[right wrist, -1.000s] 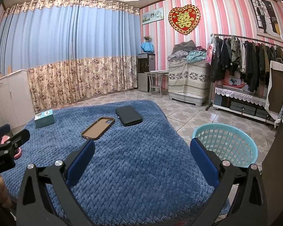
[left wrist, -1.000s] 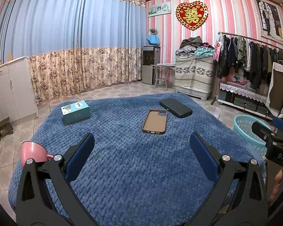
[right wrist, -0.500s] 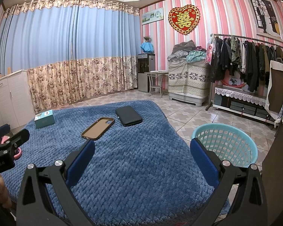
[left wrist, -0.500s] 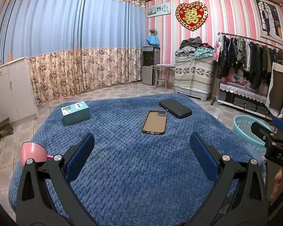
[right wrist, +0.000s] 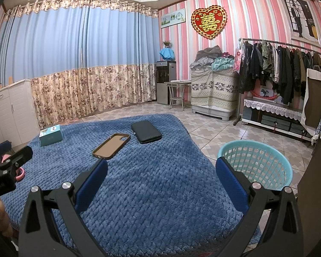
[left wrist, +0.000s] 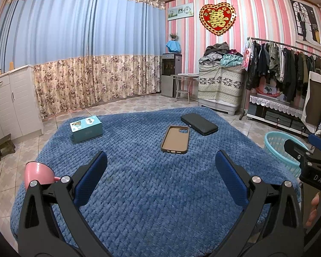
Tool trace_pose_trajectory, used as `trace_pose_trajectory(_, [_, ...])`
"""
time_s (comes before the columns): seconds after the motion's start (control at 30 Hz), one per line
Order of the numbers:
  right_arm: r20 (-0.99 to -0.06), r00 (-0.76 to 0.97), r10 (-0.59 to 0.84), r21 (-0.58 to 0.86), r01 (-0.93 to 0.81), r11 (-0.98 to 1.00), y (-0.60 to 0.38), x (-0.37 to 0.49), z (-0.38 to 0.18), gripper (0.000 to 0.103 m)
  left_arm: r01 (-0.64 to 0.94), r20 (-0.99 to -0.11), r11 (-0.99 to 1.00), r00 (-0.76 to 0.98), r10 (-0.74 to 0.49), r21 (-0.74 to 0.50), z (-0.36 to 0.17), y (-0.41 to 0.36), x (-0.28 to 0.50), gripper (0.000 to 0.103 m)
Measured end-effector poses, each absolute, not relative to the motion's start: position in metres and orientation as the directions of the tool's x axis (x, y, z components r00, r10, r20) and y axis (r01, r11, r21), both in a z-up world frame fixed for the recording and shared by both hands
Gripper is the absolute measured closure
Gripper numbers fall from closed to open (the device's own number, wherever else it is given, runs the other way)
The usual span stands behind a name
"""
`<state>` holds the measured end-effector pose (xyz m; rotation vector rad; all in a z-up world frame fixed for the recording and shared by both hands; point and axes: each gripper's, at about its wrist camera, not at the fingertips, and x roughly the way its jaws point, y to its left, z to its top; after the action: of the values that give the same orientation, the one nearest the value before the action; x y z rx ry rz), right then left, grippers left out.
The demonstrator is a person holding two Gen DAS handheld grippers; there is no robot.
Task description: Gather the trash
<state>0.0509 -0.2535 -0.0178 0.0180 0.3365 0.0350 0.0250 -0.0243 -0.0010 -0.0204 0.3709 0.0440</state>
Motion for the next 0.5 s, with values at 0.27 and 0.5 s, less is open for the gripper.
trace_pose_trajectory(0.27, [-0.331,0.943,0.037,0.023,-0.031,0.999,-0.2534,0.0508,-0.0178,0.004,-0.047,-0.361,0.999,0.932,0.04,-0.01,-0.0012,-0.0235,0.0249,0.005])
trace_pose_trajectory(0.5, [-0.329,0.944,0.038,0.026,-0.031,0.999,-0.2531,0.0511,-0.0176,0.004,-0.045,-0.362,0.999,0.931,0.039,-0.008,-0.0015,-0.0245,0.0249,0.005])
